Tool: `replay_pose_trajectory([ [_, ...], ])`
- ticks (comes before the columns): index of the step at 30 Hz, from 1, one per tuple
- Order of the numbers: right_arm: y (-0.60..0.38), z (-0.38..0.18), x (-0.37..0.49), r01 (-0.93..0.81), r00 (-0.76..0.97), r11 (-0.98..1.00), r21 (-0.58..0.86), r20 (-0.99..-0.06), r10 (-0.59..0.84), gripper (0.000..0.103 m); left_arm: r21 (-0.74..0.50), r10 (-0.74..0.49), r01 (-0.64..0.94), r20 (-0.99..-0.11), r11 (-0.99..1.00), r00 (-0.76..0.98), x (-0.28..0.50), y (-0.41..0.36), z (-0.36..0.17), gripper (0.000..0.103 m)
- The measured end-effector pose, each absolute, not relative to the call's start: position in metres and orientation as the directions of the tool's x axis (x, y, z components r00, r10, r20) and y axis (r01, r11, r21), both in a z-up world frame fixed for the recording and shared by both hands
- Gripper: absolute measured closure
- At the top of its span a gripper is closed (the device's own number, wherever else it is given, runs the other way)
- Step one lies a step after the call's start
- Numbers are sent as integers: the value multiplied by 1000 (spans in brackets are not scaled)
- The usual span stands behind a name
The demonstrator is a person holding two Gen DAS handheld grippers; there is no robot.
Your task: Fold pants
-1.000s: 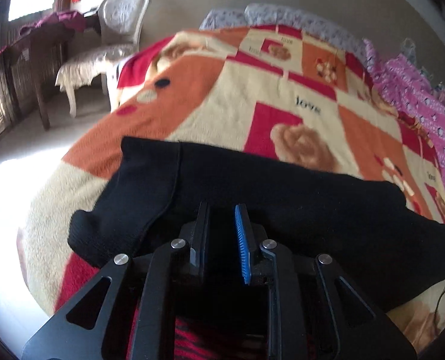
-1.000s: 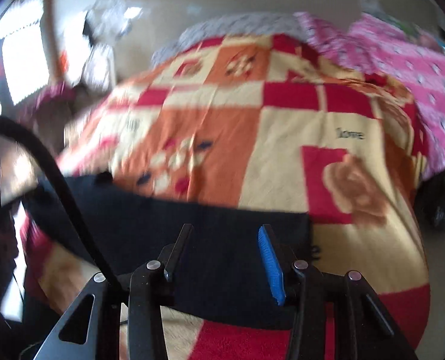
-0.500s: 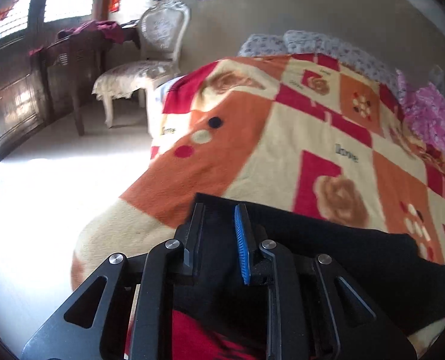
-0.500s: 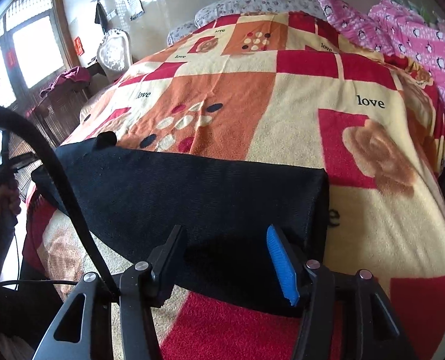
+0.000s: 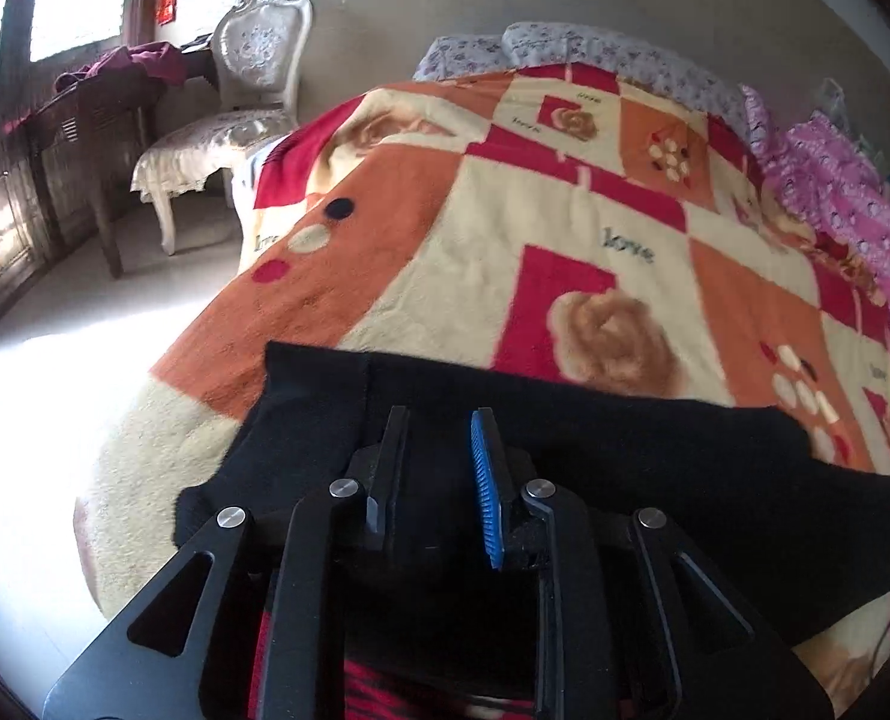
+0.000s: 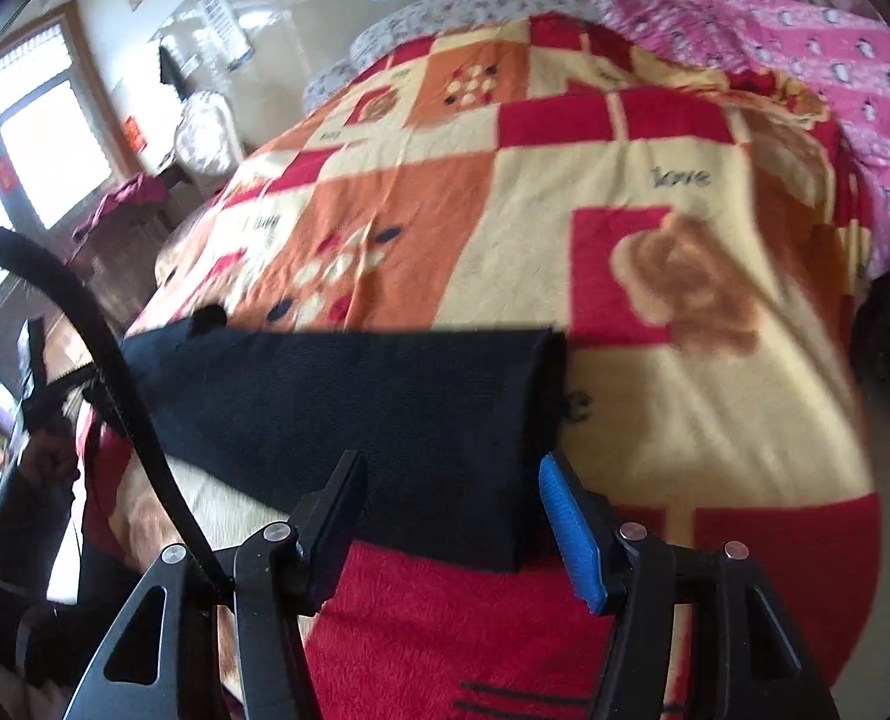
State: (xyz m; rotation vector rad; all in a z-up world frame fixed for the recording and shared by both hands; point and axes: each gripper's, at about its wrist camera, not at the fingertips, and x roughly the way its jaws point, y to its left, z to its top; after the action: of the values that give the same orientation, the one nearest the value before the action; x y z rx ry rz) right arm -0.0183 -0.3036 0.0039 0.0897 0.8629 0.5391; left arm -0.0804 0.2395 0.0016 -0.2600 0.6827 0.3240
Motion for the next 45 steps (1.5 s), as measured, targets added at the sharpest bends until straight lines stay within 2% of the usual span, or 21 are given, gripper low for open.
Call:
replay_pose_trajectory([
  [2, -299, 14, -8, -423, 549, 857, 295, -669, 501, 46, -159, 124, -288, -636, 944, 761, -72, 215, 10, 83],
  [4, -283, 15, 7, -464, 522, 844, 269, -687, 506, 46, -165, 70, -226, -641, 960, 764, -64, 195, 6, 81],
  [8, -257, -3, 36, -521, 458, 827, 213, -747, 482, 46, -180, 31, -226, -711, 957, 702, -55, 181, -26, 81],
  [10, -260, -17, 45, -497, 464, 852, 167, -778, 423, 46, -247, -10, -226, -695, 942, 719, -58, 190, -23, 81],
  [13, -278, -18, 48, -471, 459, 839, 273, -736, 498, 46, -271, -22, -237, -701, 933, 713, -53, 191, -15, 81],
  [17, -281, -19, 49, -478, 453, 826, 299, -722, 524, 42, -279, -111, -108, -664, 954, 739, -25, 153, 12, 80],
  [20, -281, -21, 49, -488, 441, 814, 315, -715, 542, 37, -234, -130, -49, -688, 971, 714, 1, 119, 10, 76],
  [23, -279, -20, 47, -495, 436, 810, 315, -715, 546, 34, -172, -111, -38, -772, 984, 626, 26, 96, -21, 76],
  [24, -277, -20, 47, -498, 436, 810, 309, -718, 542, 34, -128, -76, -26, -729, 991, 680, 24, 91, -22, 75],
  [25, -275, -21, 47, -502, 436, 811, 302, -721, 539, 33, -107, -63, -23, -734, 994, 676, 25, 88, -23, 75],
  [33, -269, -21, 45, -511, 445, 817, 265, -732, 516, 31, -302, -198, -25, -683, 953, 703, 22, 112, -29, 75],
  [40, -273, -21, 45, -505, 443, 812, 291, -720, 534, 31, -285, -185, -24, -681, 958, 709, 18, 108, -26, 75],
  [45, -266, -22, 43, -512, 459, 829, 225, -744, 485, 31, -289, -188, -23, -680, 957, 709, 18, 109, -26, 75],
])
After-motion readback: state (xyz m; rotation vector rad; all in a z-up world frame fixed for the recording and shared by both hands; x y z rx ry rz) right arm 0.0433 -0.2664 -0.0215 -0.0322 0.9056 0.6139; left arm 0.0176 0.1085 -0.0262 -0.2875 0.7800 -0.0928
